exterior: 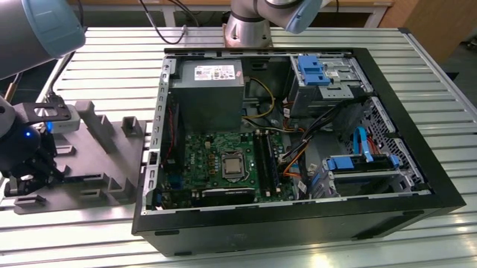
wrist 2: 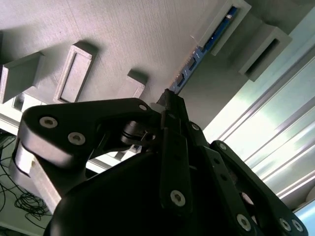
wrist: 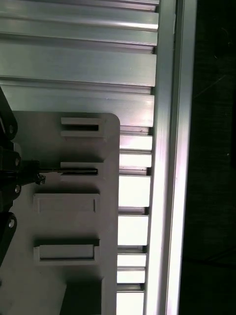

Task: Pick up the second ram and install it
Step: 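Pick up the second ram and move it above second insertion slot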

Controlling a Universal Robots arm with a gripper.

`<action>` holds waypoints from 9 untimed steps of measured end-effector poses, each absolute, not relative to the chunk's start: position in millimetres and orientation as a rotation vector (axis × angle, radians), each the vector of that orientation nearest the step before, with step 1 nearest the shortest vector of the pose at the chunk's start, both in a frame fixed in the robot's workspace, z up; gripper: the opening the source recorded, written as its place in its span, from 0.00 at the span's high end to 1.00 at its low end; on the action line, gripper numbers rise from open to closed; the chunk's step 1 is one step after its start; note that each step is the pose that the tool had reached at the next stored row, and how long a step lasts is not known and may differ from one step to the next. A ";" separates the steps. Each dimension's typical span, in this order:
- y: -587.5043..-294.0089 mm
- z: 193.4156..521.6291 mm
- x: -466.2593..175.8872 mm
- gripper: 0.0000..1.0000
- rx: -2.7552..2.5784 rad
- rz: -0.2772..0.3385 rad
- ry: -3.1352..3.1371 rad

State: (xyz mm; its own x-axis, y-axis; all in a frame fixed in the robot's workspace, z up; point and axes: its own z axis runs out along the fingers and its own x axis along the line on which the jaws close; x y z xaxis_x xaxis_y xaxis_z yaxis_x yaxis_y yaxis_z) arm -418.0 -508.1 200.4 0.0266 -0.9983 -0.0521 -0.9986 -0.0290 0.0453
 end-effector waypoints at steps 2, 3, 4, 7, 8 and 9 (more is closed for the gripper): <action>-508.0 200.4 -418.0 0.87 -2.248 0.108 2.186; -507.9 200.4 -417.9 0.87 -2.248 0.108 2.186; -507.7 200.3 -417.9 0.87 -2.248 0.108 2.186; -507.5 200.3 -418.0 0.88 -2.248 0.108 2.186; -507.5 200.3 -418.0 0.88 -2.248 0.108 2.186; -507.4 200.3 -417.9 0.88 -2.248 0.108 2.186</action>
State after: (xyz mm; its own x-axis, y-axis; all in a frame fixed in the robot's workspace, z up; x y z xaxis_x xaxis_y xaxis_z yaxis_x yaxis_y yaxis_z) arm -417.9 -507.4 200.3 0.0266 -0.9983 -0.0521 -0.9986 -0.0290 0.0453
